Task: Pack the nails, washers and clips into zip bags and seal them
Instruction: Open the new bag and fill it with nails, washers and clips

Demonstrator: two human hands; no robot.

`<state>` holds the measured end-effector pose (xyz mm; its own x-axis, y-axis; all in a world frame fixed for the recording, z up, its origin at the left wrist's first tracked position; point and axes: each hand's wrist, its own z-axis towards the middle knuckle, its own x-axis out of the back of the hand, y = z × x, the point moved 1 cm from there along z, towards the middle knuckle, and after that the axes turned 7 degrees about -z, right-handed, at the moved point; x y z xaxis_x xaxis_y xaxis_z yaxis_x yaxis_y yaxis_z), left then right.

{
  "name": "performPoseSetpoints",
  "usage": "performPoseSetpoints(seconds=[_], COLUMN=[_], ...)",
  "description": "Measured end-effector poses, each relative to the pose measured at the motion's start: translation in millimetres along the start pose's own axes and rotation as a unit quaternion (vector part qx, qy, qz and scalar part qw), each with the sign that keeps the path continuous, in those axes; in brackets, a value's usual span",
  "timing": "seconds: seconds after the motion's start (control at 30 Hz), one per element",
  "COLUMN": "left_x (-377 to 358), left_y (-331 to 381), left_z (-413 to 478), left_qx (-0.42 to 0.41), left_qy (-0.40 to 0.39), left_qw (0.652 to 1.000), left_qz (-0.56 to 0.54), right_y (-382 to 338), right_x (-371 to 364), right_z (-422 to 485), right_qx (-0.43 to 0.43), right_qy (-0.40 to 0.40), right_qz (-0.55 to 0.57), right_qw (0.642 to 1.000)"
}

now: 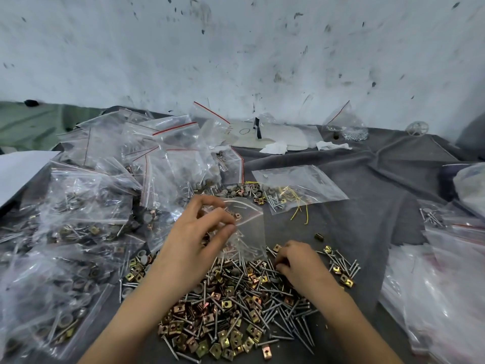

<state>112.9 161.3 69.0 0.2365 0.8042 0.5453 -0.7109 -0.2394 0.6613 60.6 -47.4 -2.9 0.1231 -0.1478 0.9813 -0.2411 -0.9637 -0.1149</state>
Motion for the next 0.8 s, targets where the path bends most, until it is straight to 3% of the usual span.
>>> performPoseSetpoints(seconds=[0.23,0.4,0.67,0.8], left_x=[3.2,1.8,-3.6,-5.2], left_y=[-7.2,-6.6,-1.1,3.8], left_z=[-3.7,-5.8,-7.8,-9.8], left_qx=[0.022,0.021,0.024,0.012], left_qy=[0.006,0.003,0.01,0.006], left_qw=[0.999,1.0,1.0,1.0], left_qz=[-0.025,-0.021,-0.014,0.001], right_y=[2.8,10.9,7.2,2.8], right_x=[0.8,1.3,7.2,12.2], right_z=[-5.5,-10.1,-8.6,-4.2], right_qx=[0.011,-0.015,0.011,-0.003], right_qy=[0.004,0.055,-0.02,-0.032], right_qz=[0.042,0.15,0.008,-0.005], right_qw=[0.999,0.987,1.0,0.999])
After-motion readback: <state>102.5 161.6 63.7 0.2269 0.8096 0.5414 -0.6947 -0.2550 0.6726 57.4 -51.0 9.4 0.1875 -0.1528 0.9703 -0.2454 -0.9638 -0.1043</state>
